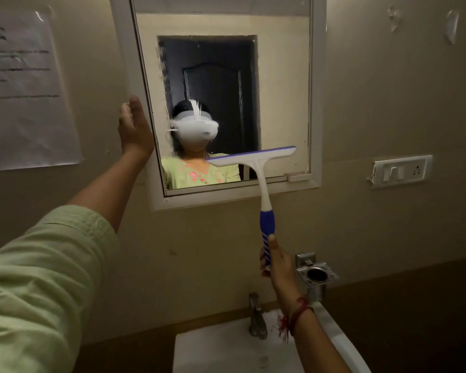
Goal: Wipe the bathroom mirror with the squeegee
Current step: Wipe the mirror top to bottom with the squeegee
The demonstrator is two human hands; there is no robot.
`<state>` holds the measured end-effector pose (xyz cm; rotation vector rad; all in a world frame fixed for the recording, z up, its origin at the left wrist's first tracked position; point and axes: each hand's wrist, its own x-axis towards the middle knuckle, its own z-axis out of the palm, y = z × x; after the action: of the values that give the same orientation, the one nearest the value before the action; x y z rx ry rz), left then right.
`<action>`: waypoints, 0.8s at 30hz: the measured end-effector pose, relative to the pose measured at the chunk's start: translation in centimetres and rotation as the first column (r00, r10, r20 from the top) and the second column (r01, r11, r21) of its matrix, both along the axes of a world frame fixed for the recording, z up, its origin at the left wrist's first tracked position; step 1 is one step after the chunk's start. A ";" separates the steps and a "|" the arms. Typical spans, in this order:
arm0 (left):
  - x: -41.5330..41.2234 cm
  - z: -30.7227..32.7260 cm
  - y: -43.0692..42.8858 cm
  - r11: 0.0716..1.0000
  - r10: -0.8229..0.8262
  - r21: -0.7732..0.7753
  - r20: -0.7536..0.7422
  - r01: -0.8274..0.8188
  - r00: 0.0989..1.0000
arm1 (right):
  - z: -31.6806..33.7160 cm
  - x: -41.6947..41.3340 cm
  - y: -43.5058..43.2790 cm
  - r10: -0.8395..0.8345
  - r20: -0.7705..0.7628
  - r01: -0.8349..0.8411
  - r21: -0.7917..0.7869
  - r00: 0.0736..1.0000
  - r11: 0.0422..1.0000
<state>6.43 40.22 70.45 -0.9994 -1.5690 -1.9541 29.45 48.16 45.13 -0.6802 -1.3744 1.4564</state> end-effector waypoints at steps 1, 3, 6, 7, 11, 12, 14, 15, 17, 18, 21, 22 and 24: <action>0.0 0.0 0.0 1.000 0.001 0.001 -0.001 -0.001 1.000 | -0.8 0.1 -0.1 0.000 0.009 0.000 -0.015 1.000 1.000; -0.1 0.0 0.1 1.000 0.007 -0.007 -0.003 -0.007 1.000 | -2.3 0.4 -0.5 0.008 0.016 -0.008 -0.045 1.000 0.999; -0.2 0.0 0.1 1.000 -0.002 -0.014 0.001 0.002 1.000 | -2.6 0.7 -0.8 0.018 0.006 -0.018 -0.061 1.000 0.998; -0.2 -0.1 0.1 1.000 0.000 -0.009 -0.001 0.000 1.000 | -2.0 0.7 -0.8 0.024 0.003 -0.024 -0.059 1.000 0.998; -0.1 -0.1 0.0 1.000 0.004 0.007 0.002 -0.004 1.000 | 0.5 0.5 -0.5 0.062 -0.047 -0.065 -0.061 0.997 0.996; 0.0 0.0 0.0 1.000 0.004 0.010 0.008 -0.004 1.000 | 0.6 0.4 -0.3 0.063 -0.046 -0.066 -0.059 0.997 0.996; -0.1 -0.1 0.1 1.000 0.012 0.006 0.012 -0.012 1.000 | 0.1 0.5 -0.2 0.050 -0.024 -0.051 -0.063 0.998 0.997; 0.0 0.0 0.1 1.000 0.016 0.005 0.012 -0.016 1.000 | -0.5 0.6 -0.3 0.043 -0.010 -0.043 -0.071 0.999 0.997; 0.0 0.1 0.0 1.000 0.005 0.016 0.009 -0.005 1.000 | -2.3 1.0 -0.8 0.039 0.017 -0.038 -0.090 0.999 0.995; -0.1 0.1 0.1 1.000 0.004 0.021 0.008 -0.004 1.000 | -3.1 1.1 -1.0 0.037 0.027 -0.034 -0.093 0.999 0.995; -0.4 0.0 0.1 1.000 0.012 0.021 -0.010 -0.012 1.000 | -3.7 1.3 -1.1 0.025 0.032 -0.023 -0.080 0.999 0.997; -0.3 0.0 0.1 1.000 0.013 0.013 -0.012 -0.013 1.000 | -3.1 1.4 -1.0 0.021 0.036 -0.019 -0.071 0.999 0.997; -0.2 0.1 0.1 1.000 0.012 0.000 -0.008 -0.012 1.000 | -1.8 1.3 -0.7 0.017 0.033 -0.016 -0.050 0.999 0.999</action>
<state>6.24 40.32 70.51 -0.9950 -1.5675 -1.9395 30.77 47.47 43.38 -0.7291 -1.3758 1.5025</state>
